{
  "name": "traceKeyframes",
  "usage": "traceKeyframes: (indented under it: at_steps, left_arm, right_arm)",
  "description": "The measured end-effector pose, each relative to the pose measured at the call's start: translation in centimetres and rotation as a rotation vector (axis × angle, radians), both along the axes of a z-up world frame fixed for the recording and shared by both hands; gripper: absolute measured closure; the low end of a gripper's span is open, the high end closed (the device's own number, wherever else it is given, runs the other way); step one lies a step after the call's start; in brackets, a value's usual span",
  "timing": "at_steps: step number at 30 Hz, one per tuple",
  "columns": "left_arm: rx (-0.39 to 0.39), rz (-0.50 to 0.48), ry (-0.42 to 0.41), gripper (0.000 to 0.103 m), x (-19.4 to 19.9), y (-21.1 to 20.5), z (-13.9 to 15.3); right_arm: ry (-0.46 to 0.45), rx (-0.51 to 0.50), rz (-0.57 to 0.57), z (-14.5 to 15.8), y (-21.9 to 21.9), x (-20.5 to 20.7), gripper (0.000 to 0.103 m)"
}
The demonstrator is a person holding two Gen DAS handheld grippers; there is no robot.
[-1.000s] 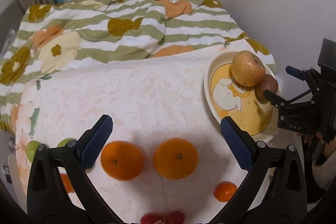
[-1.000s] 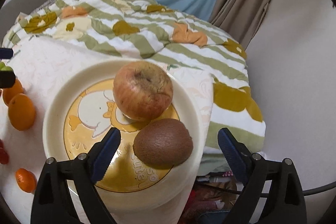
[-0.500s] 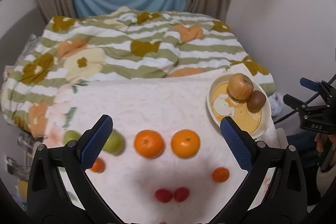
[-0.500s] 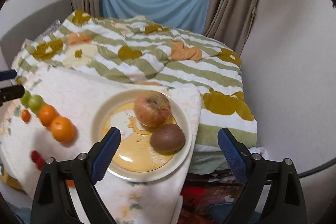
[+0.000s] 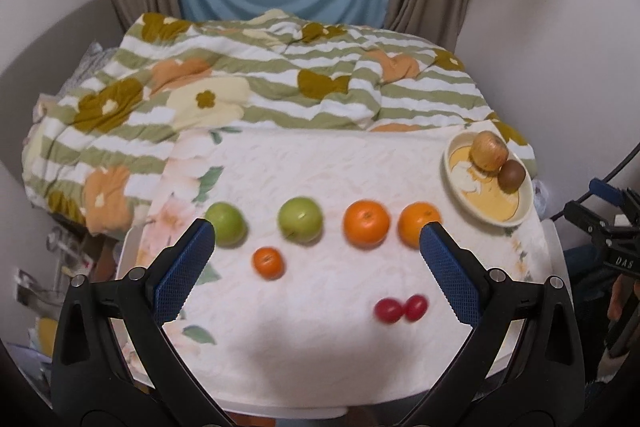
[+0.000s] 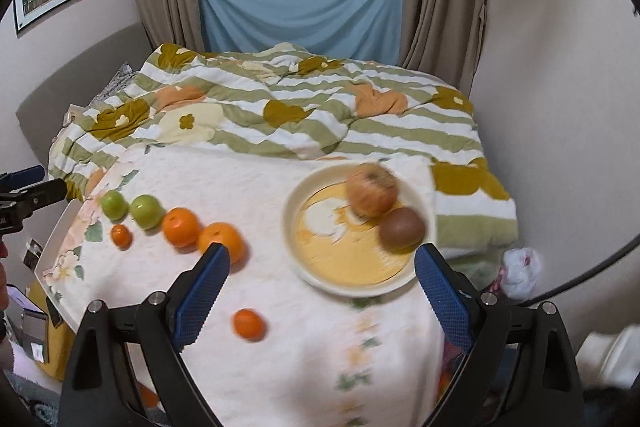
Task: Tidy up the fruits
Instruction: 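Move both open tools back toward the fruit row, then grasp the small mandarin with the left tool while the right tool grasps a red tomato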
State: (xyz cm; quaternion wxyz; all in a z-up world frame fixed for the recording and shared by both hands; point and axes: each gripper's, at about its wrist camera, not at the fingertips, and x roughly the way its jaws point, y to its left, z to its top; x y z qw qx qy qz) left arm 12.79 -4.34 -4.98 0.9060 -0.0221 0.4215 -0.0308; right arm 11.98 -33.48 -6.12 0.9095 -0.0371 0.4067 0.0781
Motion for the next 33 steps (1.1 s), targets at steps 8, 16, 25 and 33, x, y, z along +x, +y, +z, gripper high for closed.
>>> traceKeyframes:
  at_steps: [8,16,25,33]
  left_arm:
    - [-0.017,-0.092,0.052,0.0,0.2,5.7,-4.0]
    - [-0.005,-0.24,0.09,0.0,1.7,7.2,-8.8]
    - [0.018,-0.394,0.159,0.021,4.3,5.8,-13.8]
    - [0.039,-0.466,0.208,0.039,5.7,4.8,-16.2]
  right_arm:
    - [0.053,0.011,-0.064,-3.0,5.8,-2.3,0.011]
    - [0.131,0.021,-0.16,-7.5,9.6,-4.0,0.011]
    - [0.187,0.024,-0.254,-11.6,11.5,-4.4,0.017]
    - [0.214,0.017,-0.288,-13.2,12.5,-3.9,0.026]
